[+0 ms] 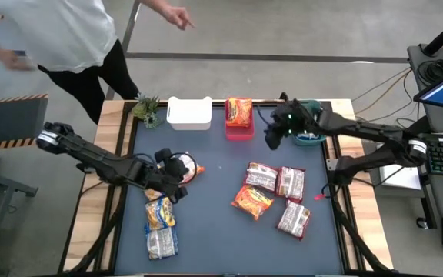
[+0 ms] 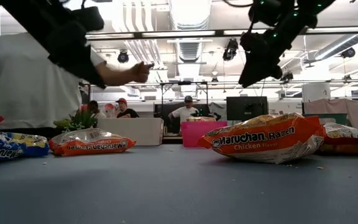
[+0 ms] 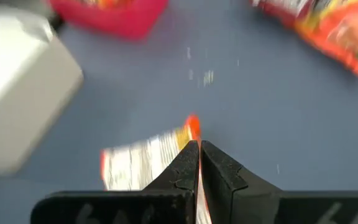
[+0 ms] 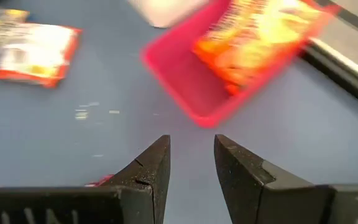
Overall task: Sort Maruchan noodles
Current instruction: Put the top orange noodle pack into the red bin
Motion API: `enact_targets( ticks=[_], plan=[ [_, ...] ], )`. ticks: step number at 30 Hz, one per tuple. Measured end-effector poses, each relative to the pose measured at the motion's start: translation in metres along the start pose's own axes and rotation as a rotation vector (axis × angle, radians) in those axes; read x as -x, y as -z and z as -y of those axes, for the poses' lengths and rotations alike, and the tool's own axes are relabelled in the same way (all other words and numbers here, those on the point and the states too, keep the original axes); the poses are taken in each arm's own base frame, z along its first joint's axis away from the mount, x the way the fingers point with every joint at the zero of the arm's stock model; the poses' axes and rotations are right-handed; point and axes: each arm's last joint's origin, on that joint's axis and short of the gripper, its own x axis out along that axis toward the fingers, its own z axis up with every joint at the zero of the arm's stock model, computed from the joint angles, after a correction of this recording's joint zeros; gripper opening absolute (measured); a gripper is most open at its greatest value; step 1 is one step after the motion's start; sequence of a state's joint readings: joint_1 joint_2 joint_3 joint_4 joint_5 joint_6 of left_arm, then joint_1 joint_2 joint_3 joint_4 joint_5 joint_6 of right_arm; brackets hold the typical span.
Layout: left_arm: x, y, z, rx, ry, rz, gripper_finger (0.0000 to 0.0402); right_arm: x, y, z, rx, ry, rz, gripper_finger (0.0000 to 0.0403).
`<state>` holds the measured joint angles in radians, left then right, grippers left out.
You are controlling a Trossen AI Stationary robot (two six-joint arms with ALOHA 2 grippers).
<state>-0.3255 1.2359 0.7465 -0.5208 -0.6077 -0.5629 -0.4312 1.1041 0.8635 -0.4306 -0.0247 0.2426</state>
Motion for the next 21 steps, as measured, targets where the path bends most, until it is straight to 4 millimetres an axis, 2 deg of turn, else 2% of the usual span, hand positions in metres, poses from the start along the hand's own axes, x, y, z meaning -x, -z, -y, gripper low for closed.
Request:
enact_targets(
  ticks=[3, 7, 15, 21],
  plan=[
    [-0.007, 0.004, 0.000, 0.026, 0.051, -0.119, 0.0008, -0.004, 0.012, -0.014, 0.026, -0.077, 0.059, 0.0111],
    [-0.014, 0.010, 0.004, -0.022, 0.083, -0.193, 0.0044, -0.007, 0.021, -0.030, 0.065, -0.154, 0.125, 0.0111],
    [-0.034, 0.021, 0.001, -0.164, -0.112, -0.236, 0.0147, -0.019, 0.032, -0.043, 0.125, -0.203, 0.141, 0.0111],
    [-0.054, 0.025, -0.002, -0.185, -0.166, -0.301, 0.0157, -0.028, 0.035, -0.043, 0.141, -0.193, 0.109, 0.0111]
  ],
)
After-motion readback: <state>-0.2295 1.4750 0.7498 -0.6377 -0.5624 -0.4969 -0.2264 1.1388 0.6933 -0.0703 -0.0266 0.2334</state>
